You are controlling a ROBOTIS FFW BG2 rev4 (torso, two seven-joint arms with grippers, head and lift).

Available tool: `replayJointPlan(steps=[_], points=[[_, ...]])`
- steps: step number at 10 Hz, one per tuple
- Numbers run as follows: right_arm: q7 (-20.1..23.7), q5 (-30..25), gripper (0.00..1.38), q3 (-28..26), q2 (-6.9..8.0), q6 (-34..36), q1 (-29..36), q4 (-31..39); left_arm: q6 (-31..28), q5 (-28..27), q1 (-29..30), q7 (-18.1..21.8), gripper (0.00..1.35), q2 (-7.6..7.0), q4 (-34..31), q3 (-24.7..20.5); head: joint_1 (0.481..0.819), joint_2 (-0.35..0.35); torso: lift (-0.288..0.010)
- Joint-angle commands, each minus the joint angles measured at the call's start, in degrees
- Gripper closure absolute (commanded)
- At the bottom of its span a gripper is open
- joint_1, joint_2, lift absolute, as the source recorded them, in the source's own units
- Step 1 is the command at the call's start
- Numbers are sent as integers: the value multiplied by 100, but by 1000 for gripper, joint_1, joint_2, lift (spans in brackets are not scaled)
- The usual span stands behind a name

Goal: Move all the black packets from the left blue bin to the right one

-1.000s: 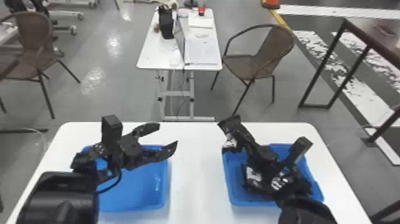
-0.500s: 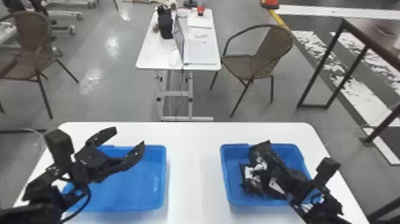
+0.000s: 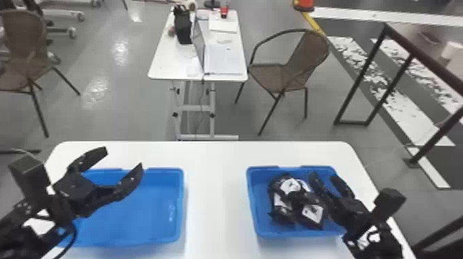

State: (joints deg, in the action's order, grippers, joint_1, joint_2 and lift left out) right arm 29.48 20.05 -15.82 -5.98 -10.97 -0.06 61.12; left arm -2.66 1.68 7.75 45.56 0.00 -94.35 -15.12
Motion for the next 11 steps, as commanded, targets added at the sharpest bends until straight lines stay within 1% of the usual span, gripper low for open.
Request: replayJointPlan(steps=[1,3,4,5,6,8,10,11], points=[[-83,-282,182,-167,176,-221,665,1016,99,-80,218,-56,-2,14,-242,-105,695,-133,0],[-92,-1108,180,-536,603,-335,1588,2501,266,-265,781,-549,-2,14,-708,-176,695,-125,0],[-92,-1293,183,-589,603,-493,1984,3055,328,-300,1053,-636,-2,14,-831,-176,695,-112,0],[-83,-1346,183,-580,603,-564,2344,3441,337,-309,1290,-724,-2,14,-945,-114,695,-113,0],[-48,-1372,186,-536,603,-678,2687,3661,337,-388,1484,-883,-2,14,-1094,-52,695,-114,0],[-39,-1425,199,-352,603,-801,3258,4004,592,-265,1835,-1410,-2,14,-1244,44,695,-104,0],[-48,-1539,199,-360,603,-986,3451,4109,724,-265,2090,-1709,-2,14,-1384,282,695,-81,0],[-39,-1565,199,-343,603,-1030,3478,4065,864,-230,2169,-1832,-2,14,-1376,378,695,-89,0]])
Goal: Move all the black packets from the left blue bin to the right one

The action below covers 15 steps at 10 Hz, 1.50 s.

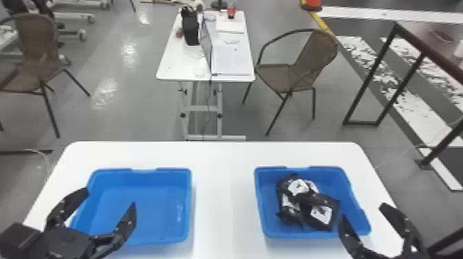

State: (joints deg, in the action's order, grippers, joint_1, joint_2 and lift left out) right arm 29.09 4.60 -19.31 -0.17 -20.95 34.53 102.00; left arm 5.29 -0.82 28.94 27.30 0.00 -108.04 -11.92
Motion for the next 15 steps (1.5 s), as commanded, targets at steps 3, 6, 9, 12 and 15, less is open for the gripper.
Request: replayJointPlan(steps=[3,6,9,12,15], points=[[-8,6,200,23,23,-50,62,-5,-10,153,85,-32,102,15,-15,172,695,-106,0],[-8,32,200,23,23,-50,10,-31,-80,197,59,-41,102,15,-6,207,695,-121,0],[1,103,200,23,23,-50,-69,-92,-115,240,-11,-41,102,15,-6,295,695,-125,0],[1,155,200,23,23,-50,-69,-92,-230,293,6,-41,107,15,-6,304,695,-136,0],[1,173,200,41,23,-41,-96,-92,-265,320,24,-32,108,15,2,295,695,-136,0]])
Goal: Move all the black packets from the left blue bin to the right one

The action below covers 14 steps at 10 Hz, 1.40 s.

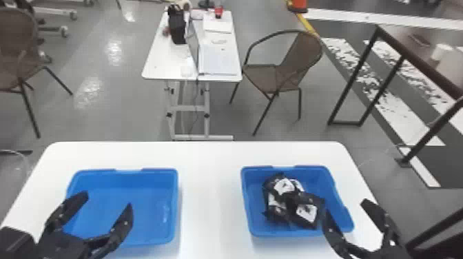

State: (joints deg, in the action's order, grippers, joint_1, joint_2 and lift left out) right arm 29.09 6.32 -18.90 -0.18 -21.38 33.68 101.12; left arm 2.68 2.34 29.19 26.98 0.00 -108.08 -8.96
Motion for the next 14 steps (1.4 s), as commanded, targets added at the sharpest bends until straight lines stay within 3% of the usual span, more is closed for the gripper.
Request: replayJointPlan(steps=[1,14], points=[[0,1,200,1,23,11,-28,-13,-13,12,-1,9,108,15,6,9,695,-135,0],[44,80,200,106,23,37,-19,-57,-118,56,8,97,110,15,59,26,695,-133,0]])
